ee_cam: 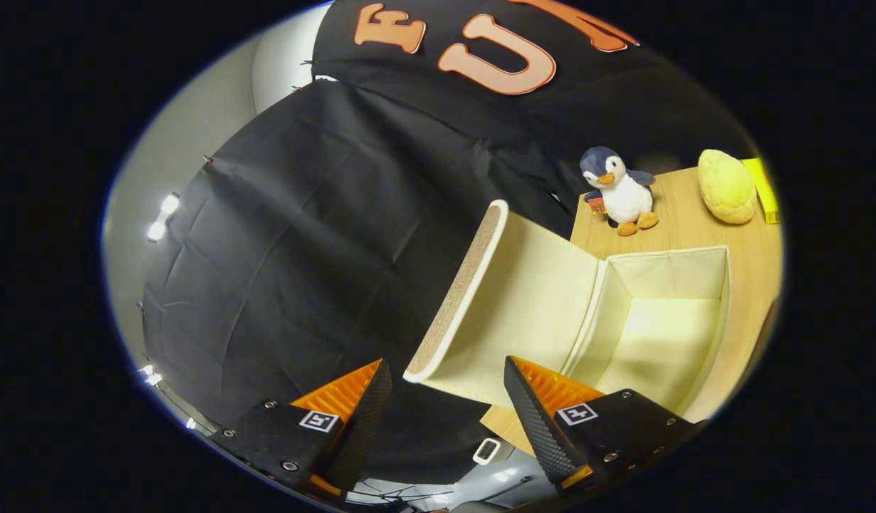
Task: Open the storage box then place both shoes into the box .Put the left shoe in first, then the right shoe, with the right side of both shoes facing outward in a uniform manner.
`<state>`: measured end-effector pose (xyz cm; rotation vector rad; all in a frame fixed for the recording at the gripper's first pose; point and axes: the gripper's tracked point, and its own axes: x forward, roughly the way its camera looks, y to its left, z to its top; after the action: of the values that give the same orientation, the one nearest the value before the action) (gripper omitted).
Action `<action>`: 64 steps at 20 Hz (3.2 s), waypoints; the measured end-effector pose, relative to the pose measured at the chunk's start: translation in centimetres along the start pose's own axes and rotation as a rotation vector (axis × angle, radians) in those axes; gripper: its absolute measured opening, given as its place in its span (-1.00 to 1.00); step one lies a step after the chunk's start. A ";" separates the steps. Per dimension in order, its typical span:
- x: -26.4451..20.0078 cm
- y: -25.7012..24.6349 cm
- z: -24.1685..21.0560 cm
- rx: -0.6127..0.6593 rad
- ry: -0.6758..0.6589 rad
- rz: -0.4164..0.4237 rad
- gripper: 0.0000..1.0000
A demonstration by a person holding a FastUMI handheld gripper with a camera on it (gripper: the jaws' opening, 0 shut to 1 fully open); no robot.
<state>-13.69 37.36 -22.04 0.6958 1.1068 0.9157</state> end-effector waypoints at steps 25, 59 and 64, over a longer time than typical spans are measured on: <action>-22.3 -33.2 -7.2 -0.116 -0.014 -0.868 0.97; -18.6 -28.9 1.2 0.027 -0.196 -0.840 -0.90; -15.7 -23.4 3.5 -0.008 -0.196 -0.797 -0.91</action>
<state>-6.84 12.43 -33.77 0.2744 1.0708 0.1650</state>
